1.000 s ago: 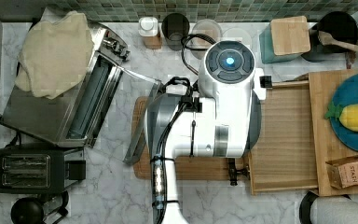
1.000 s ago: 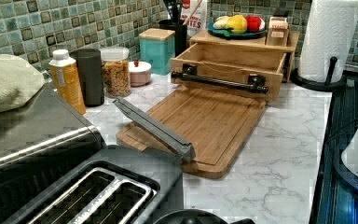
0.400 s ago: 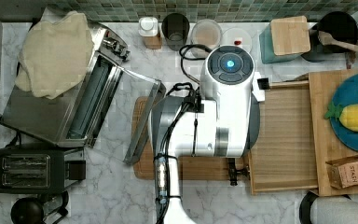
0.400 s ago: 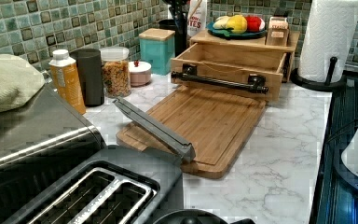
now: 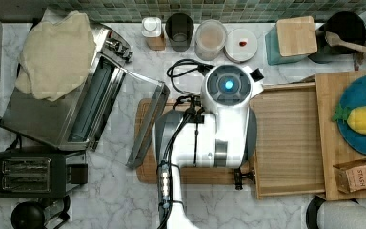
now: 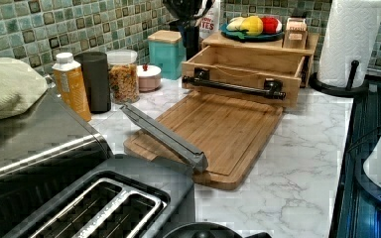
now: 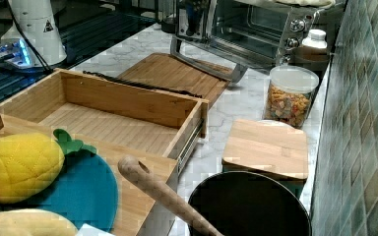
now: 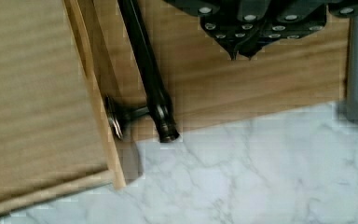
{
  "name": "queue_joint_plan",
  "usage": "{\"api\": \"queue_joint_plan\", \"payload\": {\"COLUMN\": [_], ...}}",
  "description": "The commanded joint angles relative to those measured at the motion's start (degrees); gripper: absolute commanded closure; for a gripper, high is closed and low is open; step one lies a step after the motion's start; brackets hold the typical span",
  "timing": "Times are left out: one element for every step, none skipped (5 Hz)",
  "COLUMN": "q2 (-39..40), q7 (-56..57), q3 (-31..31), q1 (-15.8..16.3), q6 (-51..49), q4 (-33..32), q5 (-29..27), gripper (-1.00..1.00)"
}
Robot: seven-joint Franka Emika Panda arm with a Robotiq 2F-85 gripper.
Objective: Close the drawer.
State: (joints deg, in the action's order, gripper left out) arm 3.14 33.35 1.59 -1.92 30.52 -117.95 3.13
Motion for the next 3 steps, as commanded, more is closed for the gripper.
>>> {"api": "queue_joint_plan", "payload": {"q2": [-4.20, -4.99, -3.30], "q7": [7.43, 9.98, 15.37], "q3": [-0.89, -0.76, -0.10], "q1": [0.53, 0.68, -0.20], "q6": [-0.01, 9.34, 12.01], "q4": [-9.10, -14.87, -15.84], "q5": [-4.27, -1.89, -0.22], "gripper": [1.00, 1.00, 1.00]}}
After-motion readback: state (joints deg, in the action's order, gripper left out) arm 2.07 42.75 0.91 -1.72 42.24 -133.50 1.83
